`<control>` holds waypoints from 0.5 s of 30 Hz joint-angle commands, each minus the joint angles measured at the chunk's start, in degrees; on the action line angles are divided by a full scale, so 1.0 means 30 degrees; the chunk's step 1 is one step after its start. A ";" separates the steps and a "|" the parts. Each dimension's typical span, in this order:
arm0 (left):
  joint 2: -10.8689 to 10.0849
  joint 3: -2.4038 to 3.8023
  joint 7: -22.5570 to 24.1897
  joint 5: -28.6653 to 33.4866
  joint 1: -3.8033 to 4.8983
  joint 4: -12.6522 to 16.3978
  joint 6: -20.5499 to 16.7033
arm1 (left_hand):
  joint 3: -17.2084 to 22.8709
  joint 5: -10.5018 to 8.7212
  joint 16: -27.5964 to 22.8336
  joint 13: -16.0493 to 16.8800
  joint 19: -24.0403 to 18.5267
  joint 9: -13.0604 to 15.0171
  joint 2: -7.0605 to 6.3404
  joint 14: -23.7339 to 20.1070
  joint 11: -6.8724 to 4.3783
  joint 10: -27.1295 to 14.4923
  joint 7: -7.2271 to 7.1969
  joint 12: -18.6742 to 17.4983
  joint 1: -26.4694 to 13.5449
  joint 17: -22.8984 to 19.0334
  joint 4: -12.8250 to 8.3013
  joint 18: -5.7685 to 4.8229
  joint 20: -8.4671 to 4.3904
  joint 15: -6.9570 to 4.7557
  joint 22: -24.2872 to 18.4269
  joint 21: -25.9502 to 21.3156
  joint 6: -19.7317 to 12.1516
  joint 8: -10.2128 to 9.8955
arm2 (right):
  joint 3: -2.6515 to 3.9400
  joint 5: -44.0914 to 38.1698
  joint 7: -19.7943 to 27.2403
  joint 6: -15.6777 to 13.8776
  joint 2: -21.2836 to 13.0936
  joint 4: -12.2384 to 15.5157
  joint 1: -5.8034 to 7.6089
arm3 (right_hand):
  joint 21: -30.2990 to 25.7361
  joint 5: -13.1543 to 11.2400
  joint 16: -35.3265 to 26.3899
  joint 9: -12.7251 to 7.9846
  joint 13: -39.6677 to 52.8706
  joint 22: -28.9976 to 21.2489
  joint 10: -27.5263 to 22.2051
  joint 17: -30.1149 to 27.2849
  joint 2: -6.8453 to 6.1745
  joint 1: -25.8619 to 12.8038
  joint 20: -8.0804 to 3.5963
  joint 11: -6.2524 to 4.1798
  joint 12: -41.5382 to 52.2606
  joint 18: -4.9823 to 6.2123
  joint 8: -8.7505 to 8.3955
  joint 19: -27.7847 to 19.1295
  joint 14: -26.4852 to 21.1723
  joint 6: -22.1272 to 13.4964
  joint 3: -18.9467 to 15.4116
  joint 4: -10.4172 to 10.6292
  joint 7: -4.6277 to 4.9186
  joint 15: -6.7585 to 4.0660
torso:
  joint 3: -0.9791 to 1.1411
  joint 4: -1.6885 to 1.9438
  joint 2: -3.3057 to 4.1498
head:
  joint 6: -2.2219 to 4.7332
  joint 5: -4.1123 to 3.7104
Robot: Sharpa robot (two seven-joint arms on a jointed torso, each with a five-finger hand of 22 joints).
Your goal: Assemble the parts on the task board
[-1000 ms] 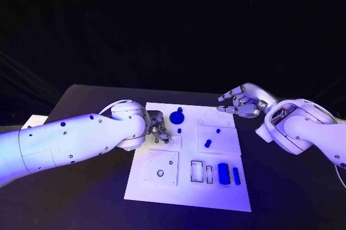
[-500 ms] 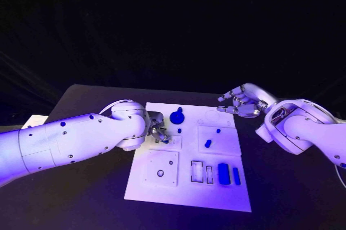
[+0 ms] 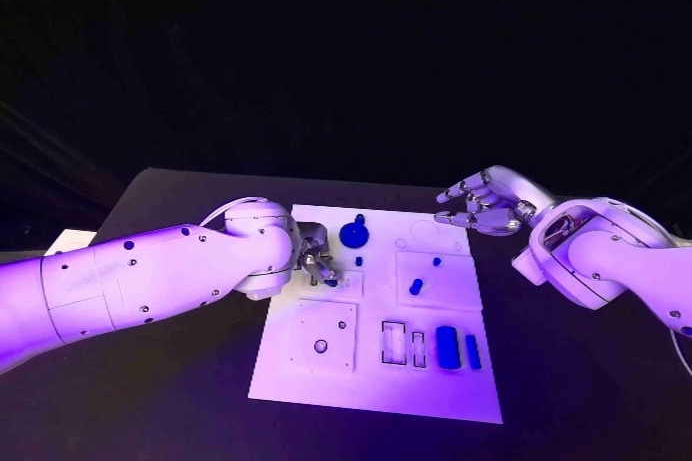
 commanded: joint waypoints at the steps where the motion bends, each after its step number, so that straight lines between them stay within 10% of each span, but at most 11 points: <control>1: 0.0129 -0.0113 -0.2514 0.0509 -0.0125 -0.0211 0.0929 | 0.1774 0.0058 0.0059 0.0073 0.1082 0.0096 -0.0136 0.1972 -0.0076 0.0185 -0.0208 0.0155 -0.0717 0.5020 -0.1785 -0.0188 -0.0036 -0.0117 0.2449 0.0159 0.0360 0.0131 | 0.0000 -0.0211 -0.0042 0.0204 -0.0022 0.0058 -0.0013 | -0.0117 0.0058 -0.0085 0.0032 -0.0007 0.0024 0.0099 0.0001 0.0077 0.0022 -0.0053 -0.0064 -0.0025 0.0092 0.0072 -0.0130 0.0910 0.0175 -0.0105 0.0042 -0.0003 -0.0064 | 0.0013 -0.0006 0.0004 | -0.0023 -0.0007; 15: 0.0569 -0.0118 -0.2611 0.0646 -0.0125 -0.0830 0.1589 | 0.1010 0.0084 0.0059 0.0247 0.1161 0.0141 -0.0402 0.1972 -0.0187 0.0285 -0.0336 0.0307 -0.2300 0.5020 -0.1230 -0.0229 -0.0140 -0.0225 0.2660 0.0276 0.0757 -0.0042 | 0.0000 -0.0264 -0.0068 0.0198 -0.0081 0.0238 -0.0011 | -0.0117 0.0058 -0.0085 0.0032 -0.0007 0.0024 0.0099 0.0001 0.0077 0.0022 -0.0053 -0.0064 -0.0025 0.0092 0.0072 -0.0130 0.0910 0.0175 -0.0105 0.0042 -0.0003 -0.0064 | 0.0007 0.0003 -0.0016 | -0.0151 0.0014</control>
